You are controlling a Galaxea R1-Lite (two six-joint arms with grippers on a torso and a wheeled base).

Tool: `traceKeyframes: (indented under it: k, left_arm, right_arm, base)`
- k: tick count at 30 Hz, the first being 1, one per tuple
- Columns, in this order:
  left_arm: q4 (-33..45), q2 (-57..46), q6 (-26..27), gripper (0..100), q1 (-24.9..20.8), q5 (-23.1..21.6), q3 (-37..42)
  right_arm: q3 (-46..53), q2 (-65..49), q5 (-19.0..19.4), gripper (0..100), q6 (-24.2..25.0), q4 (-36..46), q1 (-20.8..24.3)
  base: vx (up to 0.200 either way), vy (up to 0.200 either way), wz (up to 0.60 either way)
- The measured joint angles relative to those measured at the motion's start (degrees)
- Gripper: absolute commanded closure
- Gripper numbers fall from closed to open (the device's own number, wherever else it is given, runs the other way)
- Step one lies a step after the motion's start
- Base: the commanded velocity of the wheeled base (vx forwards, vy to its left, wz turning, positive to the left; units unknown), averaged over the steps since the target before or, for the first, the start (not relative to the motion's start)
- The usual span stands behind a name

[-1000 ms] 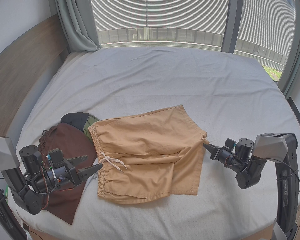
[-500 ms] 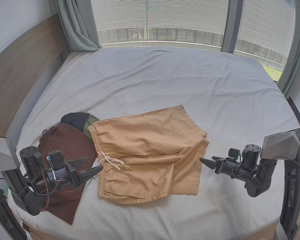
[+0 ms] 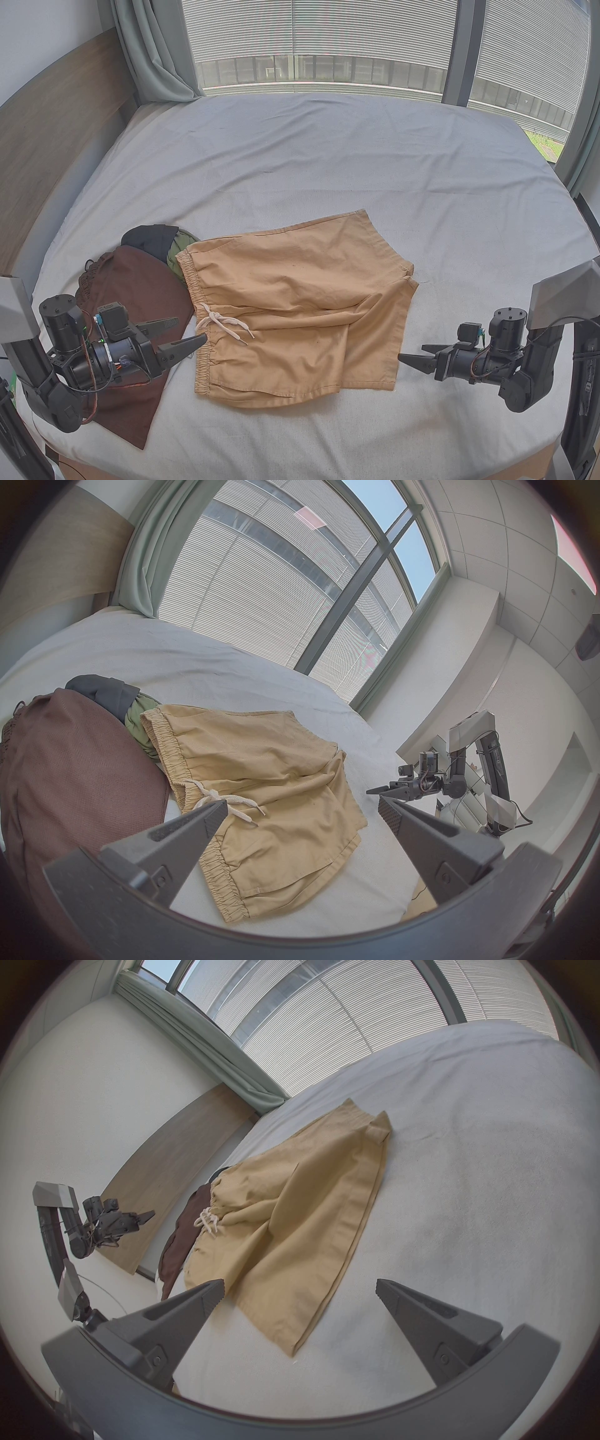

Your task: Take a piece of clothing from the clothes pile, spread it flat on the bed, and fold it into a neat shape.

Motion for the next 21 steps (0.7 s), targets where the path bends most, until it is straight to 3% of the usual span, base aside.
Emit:
traceKeyframes:
  k: [21]
  left_arm:
    - [0.0,0.1,0.0,0,0.1,-0.8,0.1]
  right_arm:
    - [1.4,5.4,0.8,0,1.8,-0.1,4.1]
  base:
    - [0.000,0.000,0.00]
